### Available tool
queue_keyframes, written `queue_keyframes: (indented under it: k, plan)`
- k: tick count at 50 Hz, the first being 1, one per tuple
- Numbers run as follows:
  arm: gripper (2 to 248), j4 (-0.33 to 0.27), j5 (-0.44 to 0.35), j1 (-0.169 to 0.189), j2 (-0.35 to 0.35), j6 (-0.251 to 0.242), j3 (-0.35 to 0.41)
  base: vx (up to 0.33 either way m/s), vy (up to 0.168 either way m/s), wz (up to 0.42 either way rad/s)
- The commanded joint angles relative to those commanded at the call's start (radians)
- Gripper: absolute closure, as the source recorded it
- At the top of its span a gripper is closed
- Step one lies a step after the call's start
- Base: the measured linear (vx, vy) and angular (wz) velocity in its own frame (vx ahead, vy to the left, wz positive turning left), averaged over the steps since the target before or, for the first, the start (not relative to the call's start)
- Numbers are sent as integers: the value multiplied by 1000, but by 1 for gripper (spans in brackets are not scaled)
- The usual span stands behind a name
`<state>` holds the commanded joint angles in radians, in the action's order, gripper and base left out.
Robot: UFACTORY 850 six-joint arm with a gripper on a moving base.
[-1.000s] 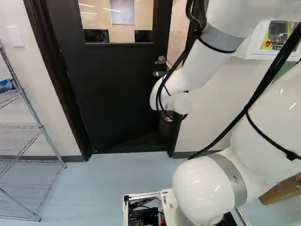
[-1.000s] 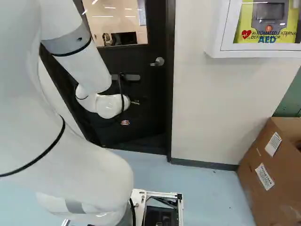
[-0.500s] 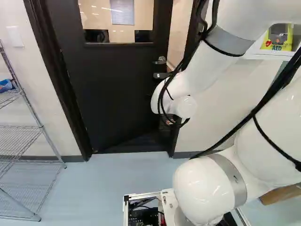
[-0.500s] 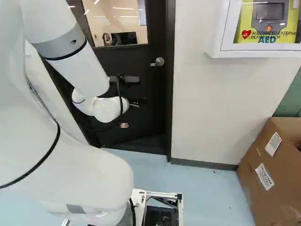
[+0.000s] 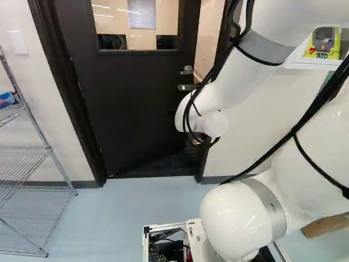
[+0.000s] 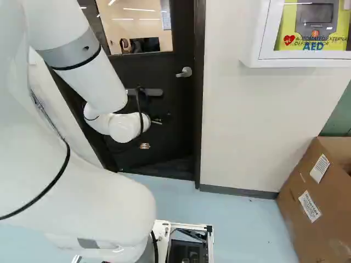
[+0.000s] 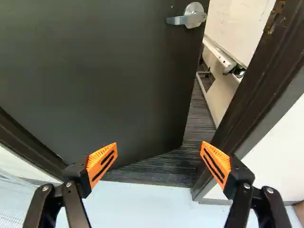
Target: Open the door and move inside
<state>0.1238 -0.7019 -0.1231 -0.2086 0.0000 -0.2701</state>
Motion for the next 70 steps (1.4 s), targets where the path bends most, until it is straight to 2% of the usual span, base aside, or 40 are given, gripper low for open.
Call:
queue_keyframes:
  k: [34, 70]
  plan:
    - [3, 0, 0, 0, 0, 0, 0, 95, 79, -29]
    - [3, 0, 0, 0, 0, 0, 0, 107, 101, -275]
